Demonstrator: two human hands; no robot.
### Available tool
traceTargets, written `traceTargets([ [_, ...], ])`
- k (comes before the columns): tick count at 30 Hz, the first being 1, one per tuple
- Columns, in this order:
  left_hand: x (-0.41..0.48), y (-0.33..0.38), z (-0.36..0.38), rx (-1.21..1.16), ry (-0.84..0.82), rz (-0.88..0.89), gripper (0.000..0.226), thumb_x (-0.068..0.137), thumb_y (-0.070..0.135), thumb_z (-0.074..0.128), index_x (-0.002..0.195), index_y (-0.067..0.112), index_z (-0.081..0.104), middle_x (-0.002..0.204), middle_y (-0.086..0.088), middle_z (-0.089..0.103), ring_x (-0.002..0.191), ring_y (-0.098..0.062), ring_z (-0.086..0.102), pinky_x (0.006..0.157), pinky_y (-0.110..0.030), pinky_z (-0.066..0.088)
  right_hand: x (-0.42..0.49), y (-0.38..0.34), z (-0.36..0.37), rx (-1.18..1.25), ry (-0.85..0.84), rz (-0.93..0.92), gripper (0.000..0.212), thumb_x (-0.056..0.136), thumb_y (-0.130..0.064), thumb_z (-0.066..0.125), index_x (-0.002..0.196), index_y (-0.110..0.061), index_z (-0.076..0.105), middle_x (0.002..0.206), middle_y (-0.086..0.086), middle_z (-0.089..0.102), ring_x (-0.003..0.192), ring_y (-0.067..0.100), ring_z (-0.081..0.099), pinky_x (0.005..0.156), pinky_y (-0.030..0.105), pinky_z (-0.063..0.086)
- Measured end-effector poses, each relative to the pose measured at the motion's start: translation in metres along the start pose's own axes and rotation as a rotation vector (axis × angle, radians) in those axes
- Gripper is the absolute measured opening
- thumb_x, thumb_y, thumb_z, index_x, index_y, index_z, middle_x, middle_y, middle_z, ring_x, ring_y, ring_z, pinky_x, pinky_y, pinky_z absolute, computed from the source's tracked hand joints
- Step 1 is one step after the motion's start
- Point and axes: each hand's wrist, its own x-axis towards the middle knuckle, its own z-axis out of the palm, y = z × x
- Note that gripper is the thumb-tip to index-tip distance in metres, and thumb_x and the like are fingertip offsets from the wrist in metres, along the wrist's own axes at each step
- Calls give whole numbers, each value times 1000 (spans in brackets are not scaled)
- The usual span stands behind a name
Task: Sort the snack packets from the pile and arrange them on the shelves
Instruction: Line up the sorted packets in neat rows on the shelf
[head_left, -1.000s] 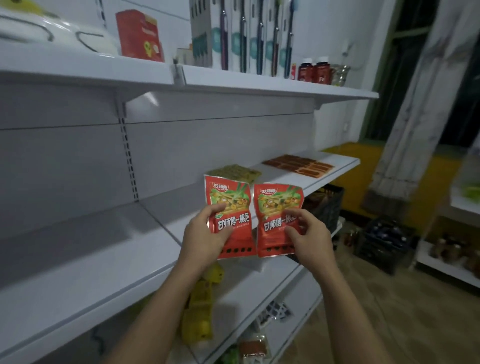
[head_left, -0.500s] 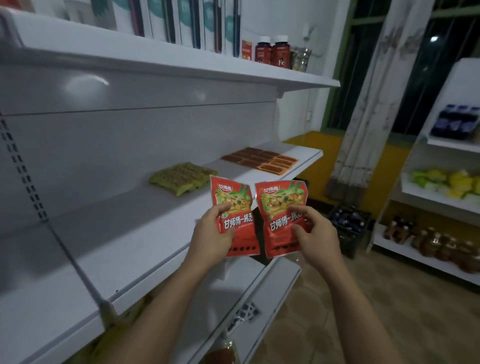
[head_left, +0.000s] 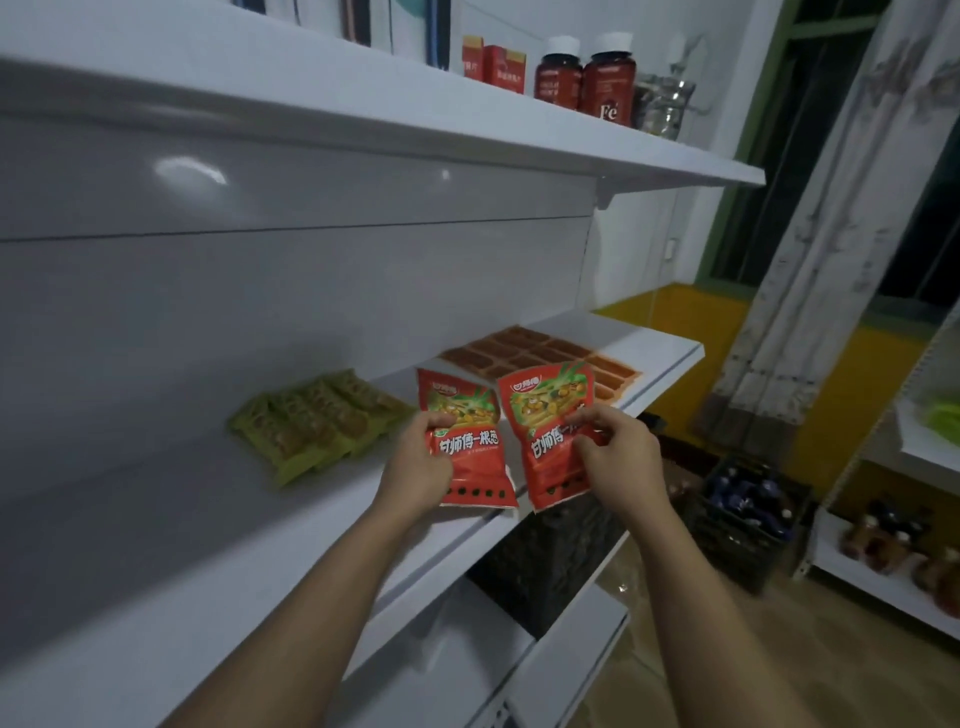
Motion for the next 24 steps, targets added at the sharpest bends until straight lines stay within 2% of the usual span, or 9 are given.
traceTargets([
  [6, 58, 3, 36, -16, 123, 3, 33, 96, -9, 45, 116, 15, 56, 82, 7, 60, 68, -7, 59, 46, -11, 45, 74, 15, 15, -9, -60, -52, 25, 96, -14, 57, 91, -37, 63, 108, -7, 65, 90, 13, 66, 72, 39, 61],
  [9, 87, 3, 49, -35, 222, -77, 27, 96, -8, 41, 99, 14, 57, 77, -3, 64, 64, -14, 60, 46, -13, 46, 120, 18, 32, -20, -143, -102, 21, 97, -14, 56, 98, -33, 63, 112, -2, 67, 89, 13, 64, 68, 28, 58],
  [10, 97, 2, 52, -86, 240, -100, 30, 93, -11, 40, 95, 14, 57, 81, -11, 66, 66, -20, 64, 53, -17, 53, 135, 18, 40, -24, -174, -134, 20, 98, -13, 55, 102, -30, 64, 112, -1, 67, 85, 11, 63, 63, 19, 53],
  [12, 121, -1, 57, -216, 285, -105, 39, 87, -14, 38, 101, 14, 61, 96, -21, 70, 80, -34, 71, 73, -46, 61, 161, 16, 57, -60, -260, -199, 24, 96, -9, 53, 111, -21, 67, 107, -2, 67, 75, 7, 59, 54, 5, 40],
  [13, 132, -2, 59, -257, 327, -121, 43, 86, -15, 35, 107, 12, 61, 98, -20, 71, 83, -35, 72, 74, -55, 60, 172, 14, 66, -82, -294, -228, 27, 94, -7, 53, 114, -18, 68, 104, -1, 68, 76, 10, 61, 54, 8, 38],
  [15, 152, -3, 65, -249, 427, -170, 45, 90, -16, 31, 115, 9, 59, 96, -14, 72, 83, -30, 72, 72, -50, 61, 195, 12, 87, -90, -336, -295, 29, 89, -6, 55, 111, -16, 70, 106, 4, 72, 91, 24, 67, 64, 20, 41],
  [17, 165, 0, 67, 20, 523, -171, 47, 90, -15, 33, 123, 9, 57, 108, -11, 69, 92, -24, 67, 77, -35, 58, 214, 7, 110, -127, -408, -348, 26, 92, -10, 53, 113, -14, 68, 112, 7, 70, 102, 27, 65, 75, 25, 46],
  [19, 174, 0, 67, 354, 538, -172, 50, 88, -13, 38, 131, 10, 53, 123, -12, 63, 107, -25, 61, 81, -23, 47, 227, -1, 128, -269, -511, -378, 29, 98, -19, 47, 123, -14, 60, 121, 7, 64, 112, 26, 60, 89, 29, 46],
  [24, 187, -19, 65, 733, 585, -272, 42, 99, 8, 44, 141, 6, 42, 149, -24, 36, 140, -39, 31, 109, -40, 33, 235, 3, 162, -445, -657, -464, 35, 101, -27, 40, 130, -11, 52, 128, 12, 60, 118, 29, 56, 93, 33, 44],
])
